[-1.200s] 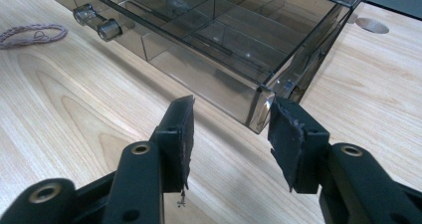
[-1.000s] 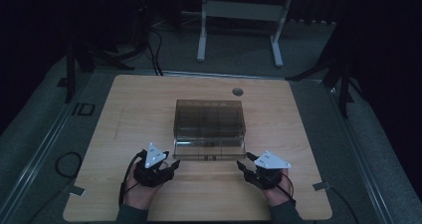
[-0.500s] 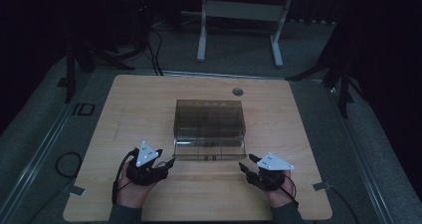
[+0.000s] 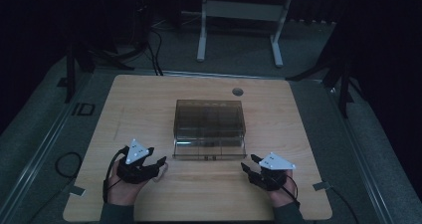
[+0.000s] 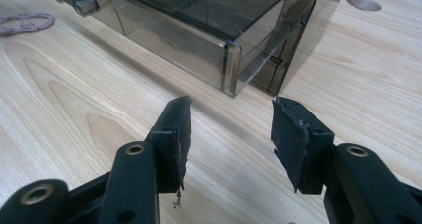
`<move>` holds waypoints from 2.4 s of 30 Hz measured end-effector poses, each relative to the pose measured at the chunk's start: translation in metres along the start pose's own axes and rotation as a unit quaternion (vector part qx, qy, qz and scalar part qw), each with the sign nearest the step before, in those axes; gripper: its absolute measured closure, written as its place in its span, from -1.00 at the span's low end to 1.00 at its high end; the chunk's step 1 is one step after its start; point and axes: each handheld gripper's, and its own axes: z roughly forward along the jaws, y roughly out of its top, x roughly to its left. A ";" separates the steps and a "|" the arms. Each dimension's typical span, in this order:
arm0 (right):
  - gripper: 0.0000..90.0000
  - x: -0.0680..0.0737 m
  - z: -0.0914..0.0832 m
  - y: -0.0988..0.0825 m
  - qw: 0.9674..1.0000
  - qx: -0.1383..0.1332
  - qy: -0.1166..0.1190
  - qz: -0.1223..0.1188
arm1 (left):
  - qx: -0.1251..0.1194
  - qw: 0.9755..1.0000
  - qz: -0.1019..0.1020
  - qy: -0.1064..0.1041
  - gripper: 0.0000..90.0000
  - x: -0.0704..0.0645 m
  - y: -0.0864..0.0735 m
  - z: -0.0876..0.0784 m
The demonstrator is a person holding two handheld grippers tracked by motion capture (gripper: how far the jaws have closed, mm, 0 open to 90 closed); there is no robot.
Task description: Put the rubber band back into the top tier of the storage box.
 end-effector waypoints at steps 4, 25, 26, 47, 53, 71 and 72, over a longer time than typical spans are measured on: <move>0.12 -0.002 0.001 -0.001 1.000 0.002 0.000 0.000 | 0.000 1.000 -0.002 0.002 0.00 0.004 -0.001 -0.003; 0.11 -0.011 0.012 -0.011 1.000 0.028 0.001 0.012 | 0.071 0.997 0.002 -0.015 -0.02 0.016 -0.003 0.012; 0.11 -0.012 0.013 -0.011 1.000 0.028 0.001 0.013 | 0.079 0.997 0.000 -0.015 -0.03 0.016 -0.003 0.013; 0.08 -0.018 0.018 -0.016 0.999 0.040 0.003 0.024 | 0.160 0.987 0.003 -0.030 -0.09 0.017 0.000 0.027; 0.08 -0.018 0.019 -0.016 0.999 0.041 0.006 0.026 | 0.181 0.983 -0.001 -0.038 -0.08 0.017 0.002 0.033; 0.08 -0.018 0.020 -0.017 0.999 0.045 0.007 0.025 | 0.243 0.969 0.005 -0.046 -0.07 0.013 0.003 0.051; 0.08 -0.018 0.020 -0.017 0.999 0.045 0.007 0.025 | 0.250 0.967 0.006 -0.046 -0.08 0.013 0.003 0.052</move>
